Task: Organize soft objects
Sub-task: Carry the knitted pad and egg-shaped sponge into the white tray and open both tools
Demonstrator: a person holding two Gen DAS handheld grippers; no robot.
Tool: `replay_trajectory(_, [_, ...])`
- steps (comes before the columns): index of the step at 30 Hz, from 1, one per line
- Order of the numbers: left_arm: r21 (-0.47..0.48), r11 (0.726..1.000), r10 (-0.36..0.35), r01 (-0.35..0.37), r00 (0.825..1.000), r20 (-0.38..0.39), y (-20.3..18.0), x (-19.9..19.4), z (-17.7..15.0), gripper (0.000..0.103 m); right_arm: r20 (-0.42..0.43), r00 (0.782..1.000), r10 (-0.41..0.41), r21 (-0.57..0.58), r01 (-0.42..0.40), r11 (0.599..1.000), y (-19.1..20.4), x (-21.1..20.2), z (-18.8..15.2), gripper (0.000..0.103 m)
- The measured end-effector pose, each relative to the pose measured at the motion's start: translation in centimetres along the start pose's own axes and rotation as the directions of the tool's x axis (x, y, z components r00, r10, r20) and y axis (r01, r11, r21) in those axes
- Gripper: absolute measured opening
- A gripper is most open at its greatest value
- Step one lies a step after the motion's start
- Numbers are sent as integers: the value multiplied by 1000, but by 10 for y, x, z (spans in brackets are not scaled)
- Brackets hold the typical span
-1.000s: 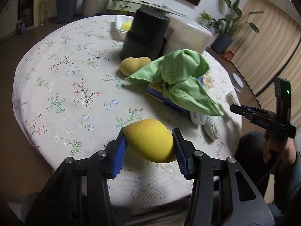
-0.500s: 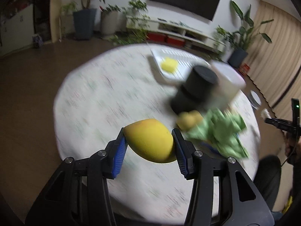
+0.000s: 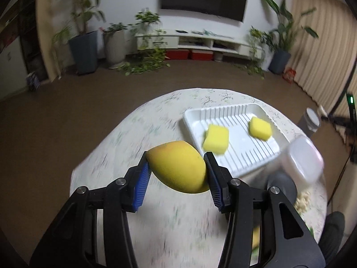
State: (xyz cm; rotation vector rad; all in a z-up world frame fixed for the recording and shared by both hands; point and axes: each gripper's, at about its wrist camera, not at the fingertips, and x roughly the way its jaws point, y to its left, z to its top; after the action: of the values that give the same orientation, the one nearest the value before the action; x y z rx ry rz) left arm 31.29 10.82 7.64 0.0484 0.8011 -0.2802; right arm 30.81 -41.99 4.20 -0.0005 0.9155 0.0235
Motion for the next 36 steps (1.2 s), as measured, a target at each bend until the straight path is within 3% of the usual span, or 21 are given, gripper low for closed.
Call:
replay_trajectory(4, [141,990,-23,29,999,-43,-29,47,33,45,13,1000,21,-95,-20,995,38,28,50,24])
replay_trajectory(8, [256,964,-49,78,992,-117,-58,91,50,45,-4,996,94,-229,-92,969,93,58,85,24])
replay_trajectory(13, [357,921,-83,155,975,-208,-89,135,44,45,-74,980,184,-441,-198,875,176,95,94,24])
replay_trajectory(19, [434,879,-86,197,961,-263,-111,161,28,46,-158,957,244,-547,-291,785,236,122,87,24])
replay_trajectory(22, [438,876,-92,202,961,-260,-114,166,26,46,-190,950,249,-579,-313,753,250,131,83,24])
replay_trajectory(28, [432,880,-100,200,965,-243,-118,166,25,50,-246,941,231,-601,-335,726,258,152,72,24])
replay_trajectory(34, [456,872,-70,177,968,-241,-121,173,16,56,-229,944,235,-617,-328,715,263,154,66,25])
replay_trajectory(36, [449,875,-79,180,969,-236,-120,173,17,60,-216,949,229,-639,-315,702,266,153,62,31])
